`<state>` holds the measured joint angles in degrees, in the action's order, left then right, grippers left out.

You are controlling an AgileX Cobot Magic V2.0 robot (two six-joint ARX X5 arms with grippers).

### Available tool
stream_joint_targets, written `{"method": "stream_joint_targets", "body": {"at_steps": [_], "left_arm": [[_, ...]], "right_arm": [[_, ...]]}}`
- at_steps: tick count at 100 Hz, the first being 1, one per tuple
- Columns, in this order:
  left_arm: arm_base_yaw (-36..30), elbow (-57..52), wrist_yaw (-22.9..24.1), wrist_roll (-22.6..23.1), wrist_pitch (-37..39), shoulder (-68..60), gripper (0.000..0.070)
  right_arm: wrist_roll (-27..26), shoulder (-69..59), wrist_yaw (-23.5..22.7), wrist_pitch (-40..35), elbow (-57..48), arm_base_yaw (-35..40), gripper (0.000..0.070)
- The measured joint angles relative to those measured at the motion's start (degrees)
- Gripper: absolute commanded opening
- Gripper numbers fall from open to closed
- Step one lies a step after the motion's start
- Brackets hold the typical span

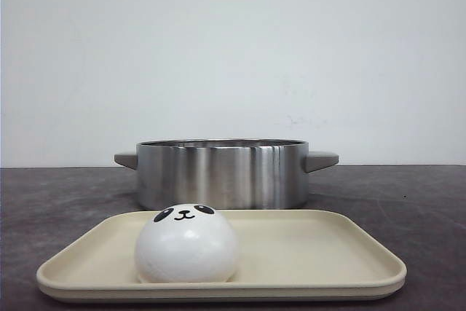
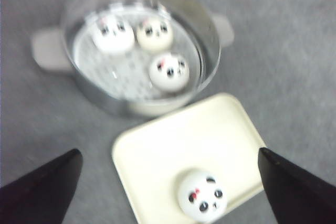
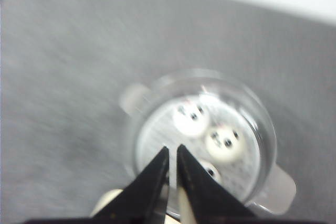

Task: Steam buns
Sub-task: 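Grasp the last panda bun on the tray with the left gripper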

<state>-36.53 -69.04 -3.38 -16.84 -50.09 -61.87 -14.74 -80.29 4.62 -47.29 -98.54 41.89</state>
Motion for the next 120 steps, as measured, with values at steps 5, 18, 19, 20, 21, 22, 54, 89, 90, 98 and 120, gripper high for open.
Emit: {"method": "stream_joint_targets", "body": {"at_steps": [5,18,19,20,21,22,54,89,90,98,120], "left_arm": [[-1.36,3.63,-0.59,-1.66,1.75,-0.04,0.0700],[-5.84,11.72,-1.46,-6.58,6.45,-1.99,0.0700],[-6.19,12.17,-1.49,-6.84,6.75,-2.27,0.0700],[-6.56,12.59,-1.49,-7.13,6.97,-2.58,0.0700],[-6.93,12.98,-1.49,-7.41,7.21,-2.93,0.0700],[-7.30,13.33,-1.49,-7.74,7.39,-3.28,0.0700],[-17.20,14.71,-1.44,-12.55,14.01,-16.90,0.0700],[-18.16,14.71,3.50,-15.34,15.67,-24.02,0.0700],[-18.16,14.71,3.65,-15.34,15.67,-24.02,0.0700],[-18.14,14.71,5.01,-15.50,16.33,-24.02,0.0700],[-18.18,14.71,5.14,-16.35,17.07,-24.72,0.0676]], "right_arm": [[0.42,3.50,0.11,0.07,0.00,1.05,0.0017],[1.18,11.06,2.91,0.33,-0.07,2.75,0.0017],[1.22,11.52,3.17,0.33,-0.11,2.80,0.0017],[1.25,11.93,3.34,0.33,-0.11,2.82,0.0017],[1.27,12.33,3.54,0.35,-0.13,2.82,0.0017],[1.27,12.72,3.72,0.33,-0.15,2.82,0.0017],[1.46,17.86,5.66,-3.10,-0.22,2.80,0.0017],[1.42,18.01,5.92,-7.34,-0.22,2.91,0.0017],[1.42,18.01,5.92,-7.34,-0.22,2.95,0.0017],[1.40,18.05,5.92,-7.32,-0.22,3.45,0.0017],[1.40,18.08,5.92,-7.32,-0.22,3.54,0.0017]]}}
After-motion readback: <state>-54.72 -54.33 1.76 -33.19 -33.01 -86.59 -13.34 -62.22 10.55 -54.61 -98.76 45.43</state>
